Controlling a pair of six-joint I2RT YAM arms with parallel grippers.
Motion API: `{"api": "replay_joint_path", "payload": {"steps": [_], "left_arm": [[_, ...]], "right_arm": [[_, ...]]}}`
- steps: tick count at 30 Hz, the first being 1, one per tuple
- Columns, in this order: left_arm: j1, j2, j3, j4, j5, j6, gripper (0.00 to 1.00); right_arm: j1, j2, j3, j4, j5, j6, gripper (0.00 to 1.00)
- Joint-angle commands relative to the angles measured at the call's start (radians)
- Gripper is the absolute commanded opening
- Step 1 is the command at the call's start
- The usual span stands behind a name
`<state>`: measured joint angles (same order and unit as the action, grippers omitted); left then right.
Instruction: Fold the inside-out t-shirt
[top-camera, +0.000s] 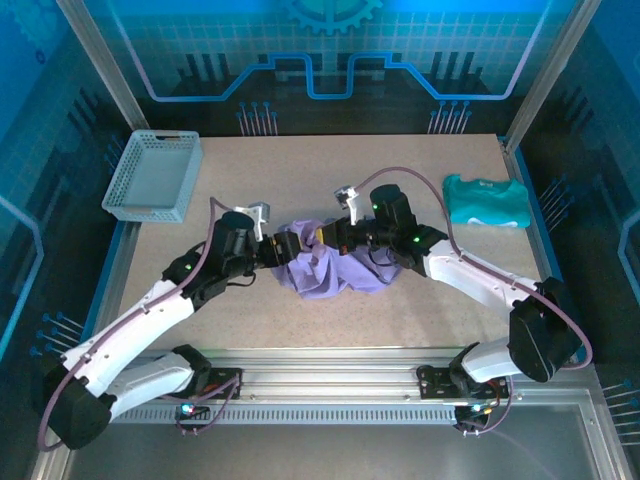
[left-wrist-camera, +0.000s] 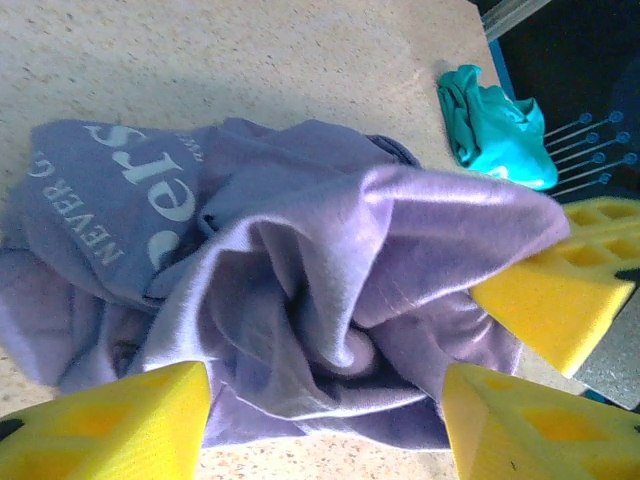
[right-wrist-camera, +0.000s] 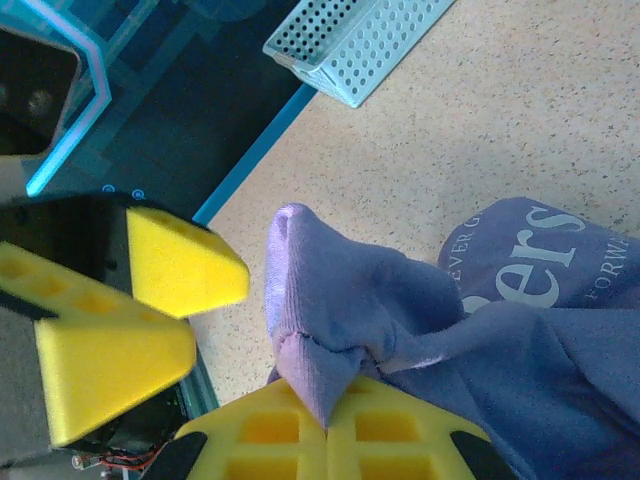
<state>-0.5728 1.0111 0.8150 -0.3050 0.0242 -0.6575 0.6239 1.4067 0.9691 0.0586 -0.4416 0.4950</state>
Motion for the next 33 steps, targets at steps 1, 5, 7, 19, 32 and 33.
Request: {"api": "replay_joint_path", "payload": {"steps": [1, 5, 7, 19, 32, 33], "left_arm": [[-0.009, 0.057, -0.002, 0.066, 0.032, -0.028, 0.62], [-0.007, 0.161, 0.066, 0.101, 0.008, 0.042, 0.47], [-0.007, 0.204, 0.110, 0.109, 0.003, 0.078, 0.40], [-0.006, 0.274, 0.183, 0.025, -0.034, 0.173, 0.46], [-0.006, 0.249, 0.187, -0.015, -0.016, 0.184, 0.14], [-0.006, 0.244, 0.189, -0.018, -0.015, 0.183, 0.07]], "right_arm": [[0.017, -0.011, 0.004, 0.053, 0.011, 0.020, 0.00], [0.019, -0.044, -0.013, 0.031, 0.018, -0.014, 0.00], [0.019, -0.063, -0.017, -0.011, 0.037, -0.058, 0.00], [0.019, -0.083, -0.017, -0.089, 0.077, -0.142, 0.00], [0.020, -0.053, -0.014, -0.083, 0.088, -0.154, 0.00], [0.022, -0.052, -0.014, -0.088, 0.096, -0.163, 0.00]]}}
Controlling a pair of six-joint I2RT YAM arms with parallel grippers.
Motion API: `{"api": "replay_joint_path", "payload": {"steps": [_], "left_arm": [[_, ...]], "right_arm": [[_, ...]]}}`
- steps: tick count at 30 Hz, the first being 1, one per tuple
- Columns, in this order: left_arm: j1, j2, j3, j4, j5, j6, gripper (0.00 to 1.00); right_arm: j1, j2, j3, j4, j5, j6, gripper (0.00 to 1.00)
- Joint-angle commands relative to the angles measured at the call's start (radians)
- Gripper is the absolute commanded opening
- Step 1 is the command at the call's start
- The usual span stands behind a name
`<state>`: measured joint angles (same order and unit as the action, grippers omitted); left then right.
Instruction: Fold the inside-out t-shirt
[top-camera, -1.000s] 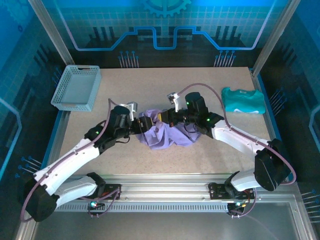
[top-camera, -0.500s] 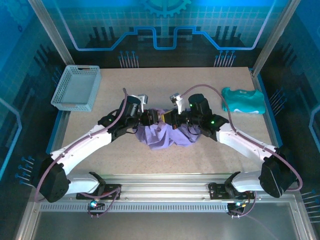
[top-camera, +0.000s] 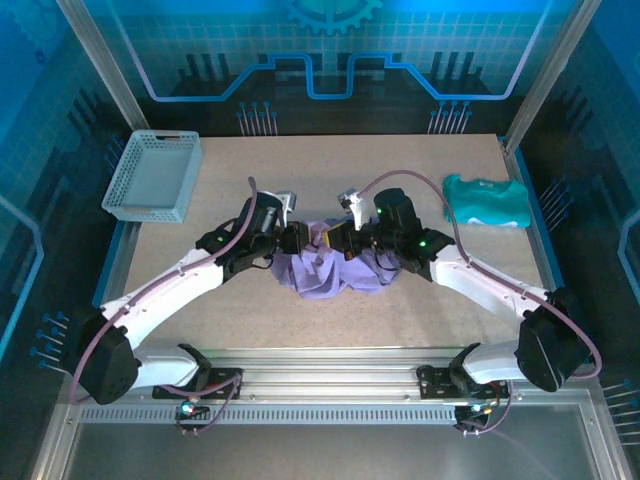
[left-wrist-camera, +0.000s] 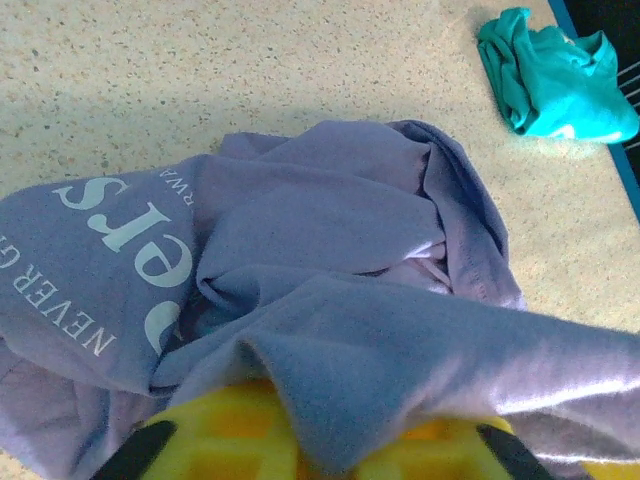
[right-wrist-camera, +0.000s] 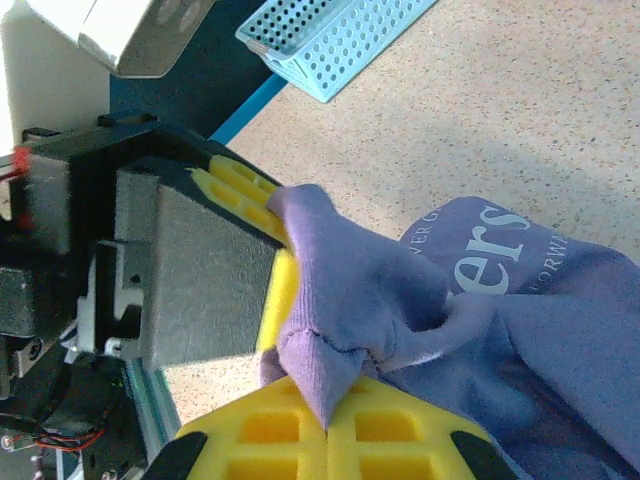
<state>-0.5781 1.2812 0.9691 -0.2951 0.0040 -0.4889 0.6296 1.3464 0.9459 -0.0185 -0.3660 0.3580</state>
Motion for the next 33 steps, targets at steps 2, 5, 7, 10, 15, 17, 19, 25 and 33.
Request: {"api": "replay_joint_path", "payload": {"steps": [2, 5, 7, 10, 15, 17, 19, 25, 33], "left_arm": [[0.000, -0.048, 0.039, -0.034, 0.017, 0.000, 0.00], [0.033, -0.123, 0.013, 0.017, 0.155, -0.060, 0.00], [0.102, -0.182, -0.057, 0.158, 0.360, -0.188, 0.00], [0.168, -0.237, -0.162, 0.396, 0.542, -0.387, 0.00], [0.170, -0.260, -0.162, 0.372, 0.592, -0.361, 0.00], [0.170, -0.266, -0.162, 0.342, 0.592, -0.335, 0.00], [0.173, -0.267, -0.161, 0.318, 0.587, -0.328, 0.00], [0.188, -0.232, -0.176, 0.389, 0.628, -0.398, 0.01], [0.187, -0.229, -0.076, -0.041, 0.317, -0.182, 0.39]], "right_arm": [[0.016, 0.010, 0.016, -0.045, 0.066, -0.078, 0.00], [0.016, 0.001, 0.030, -0.131, 0.196, -0.218, 0.00], [0.016, -0.022, 0.019, -0.145, 0.240, -0.286, 0.00], [0.018, -0.062, -0.022, -0.081, 0.183, -0.295, 0.00], [0.006, -0.075, -0.036, 0.001, 0.089, -0.199, 0.00], [-0.010, -0.079, -0.042, 0.051, -0.009, -0.142, 0.00], [-0.025, -0.084, -0.043, 0.088, -0.099, -0.104, 0.00], [-0.011, -0.083, -0.018, 0.085, -0.168, -0.069, 0.00], [0.007, -0.065, -0.019, 0.136, -0.149, 0.012, 0.00]]}}
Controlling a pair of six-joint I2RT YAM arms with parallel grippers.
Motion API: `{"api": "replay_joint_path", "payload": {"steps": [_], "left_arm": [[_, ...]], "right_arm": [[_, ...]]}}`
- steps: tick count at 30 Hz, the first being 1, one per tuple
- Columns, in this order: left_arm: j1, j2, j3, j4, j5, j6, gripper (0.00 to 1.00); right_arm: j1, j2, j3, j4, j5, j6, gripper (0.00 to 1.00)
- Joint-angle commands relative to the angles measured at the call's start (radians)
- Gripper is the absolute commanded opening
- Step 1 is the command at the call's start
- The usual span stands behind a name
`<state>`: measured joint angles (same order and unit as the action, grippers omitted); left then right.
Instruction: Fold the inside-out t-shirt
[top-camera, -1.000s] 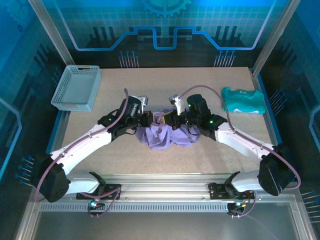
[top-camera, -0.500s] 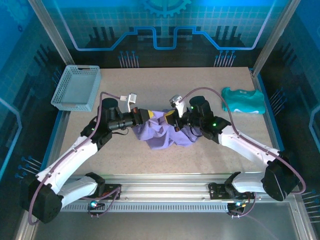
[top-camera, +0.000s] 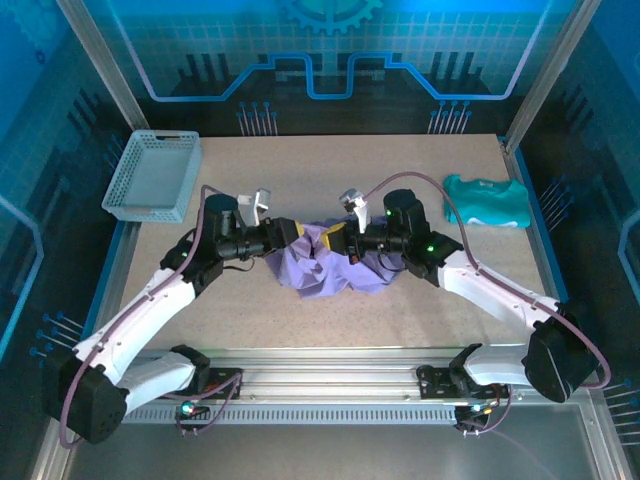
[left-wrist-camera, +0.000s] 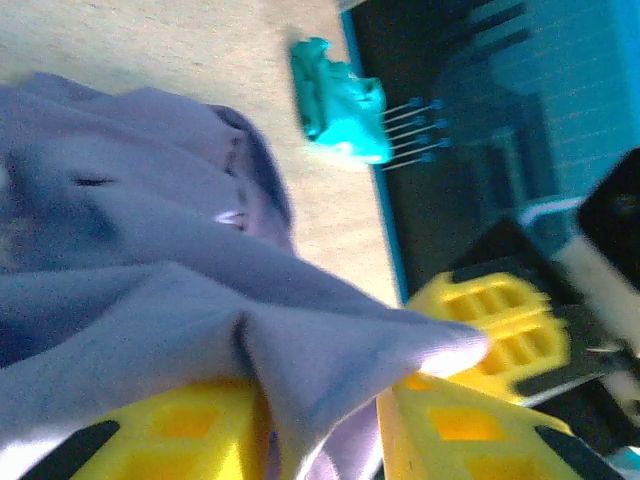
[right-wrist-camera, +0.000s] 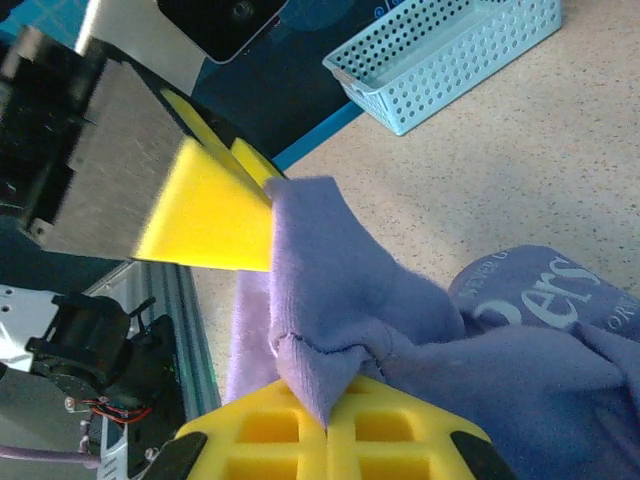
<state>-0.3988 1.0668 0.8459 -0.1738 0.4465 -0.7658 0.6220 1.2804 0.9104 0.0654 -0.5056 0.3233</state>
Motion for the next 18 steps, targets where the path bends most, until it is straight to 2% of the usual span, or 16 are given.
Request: {"api": "replay_joint_path", "payload": {"steps": [1, 6, 8, 11, 14, 18], "left_arm": [[0.008, -0.020, 0.048, -0.181, -0.142, 0.105, 0.42], [-0.003, -0.049, 0.045, -0.260, -0.162, 0.113, 0.54], [-0.029, -0.061, 0.057, -0.305, -0.193, 0.121, 0.56], [-0.119, -0.090, 0.099, -0.388, -0.343, 0.163, 0.56], [-0.200, -0.098, 0.131, -0.429, -0.464, 0.201, 0.53], [-0.269, -0.052, 0.165, -0.423, -0.476, 0.227, 0.42]], "right_arm": [[0.015, 0.003, 0.015, 0.055, 0.002, 0.053, 0.00], [0.038, 0.025, 0.022, 0.060, 0.061, 0.067, 0.00], [0.044, 0.036, 0.027, 0.057, 0.078, 0.065, 0.00], [0.050, 0.051, 0.037, 0.041, 0.101, 0.059, 0.00], [0.051, 0.063, 0.044, 0.035, 0.109, 0.062, 0.00], [0.051, 0.068, 0.051, 0.025, 0.118, 0.062, 0.00]]}}
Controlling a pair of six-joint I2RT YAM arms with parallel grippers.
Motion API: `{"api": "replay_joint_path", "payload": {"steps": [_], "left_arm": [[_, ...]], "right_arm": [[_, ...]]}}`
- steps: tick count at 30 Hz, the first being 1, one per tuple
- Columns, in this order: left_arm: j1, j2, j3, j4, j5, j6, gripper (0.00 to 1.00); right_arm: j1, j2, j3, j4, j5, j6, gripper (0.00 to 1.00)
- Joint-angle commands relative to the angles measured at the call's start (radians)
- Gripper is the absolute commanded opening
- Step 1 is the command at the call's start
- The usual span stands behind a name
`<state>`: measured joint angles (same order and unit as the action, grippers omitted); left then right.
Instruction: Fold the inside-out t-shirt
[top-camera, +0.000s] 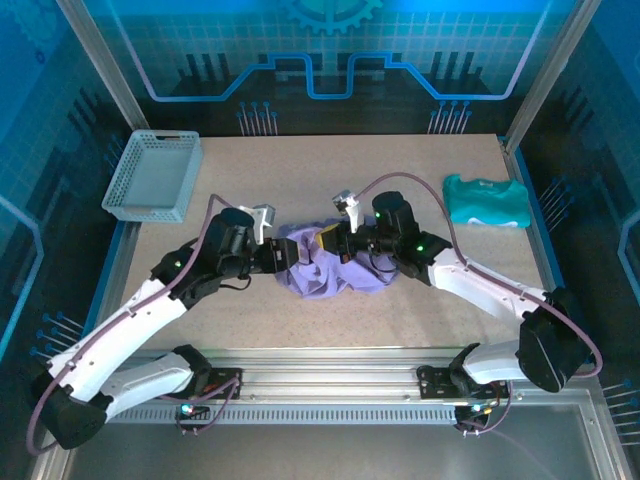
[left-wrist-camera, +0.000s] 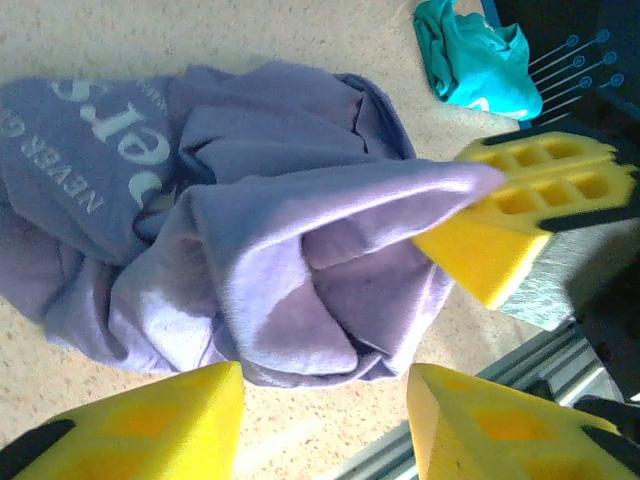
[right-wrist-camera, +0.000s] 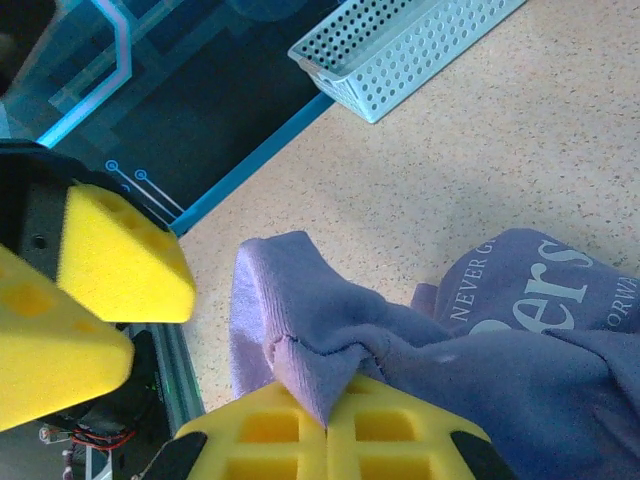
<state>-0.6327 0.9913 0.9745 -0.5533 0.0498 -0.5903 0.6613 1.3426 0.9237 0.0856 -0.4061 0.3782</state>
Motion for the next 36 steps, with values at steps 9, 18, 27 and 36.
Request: {"api": "replay_joint_path", "payload": {"steps": [9, 18, 27, 36], "left_arm": [[-0.076, 0.122, 0.061, 0.034, -0.077, 0.098, 0.44], [-0.038, 0.167, 0.038, 0.061, -0.077, 0.069, 0.46], [-0.011, 0.202, 0.023, 0.062, -0.041, 0.064, 0.45], [-0.005, 0.254, 0.035, 0.047, -0.008, 0.073, 0.45]], "right_arm": [[0.013, -0.006, 0.034, -0.011, 0.027, 0.002, 0.00], [0.012, -0.026, 0.026, -0.024, 0.040, -0.010, 0.00], [0.012, -0.033, 0.027, -0.021, 0.040, -0.014, 0.00], [0.012, -0.045, 0.025, -0.024, 0.052, -0.021, 0.00]]}}
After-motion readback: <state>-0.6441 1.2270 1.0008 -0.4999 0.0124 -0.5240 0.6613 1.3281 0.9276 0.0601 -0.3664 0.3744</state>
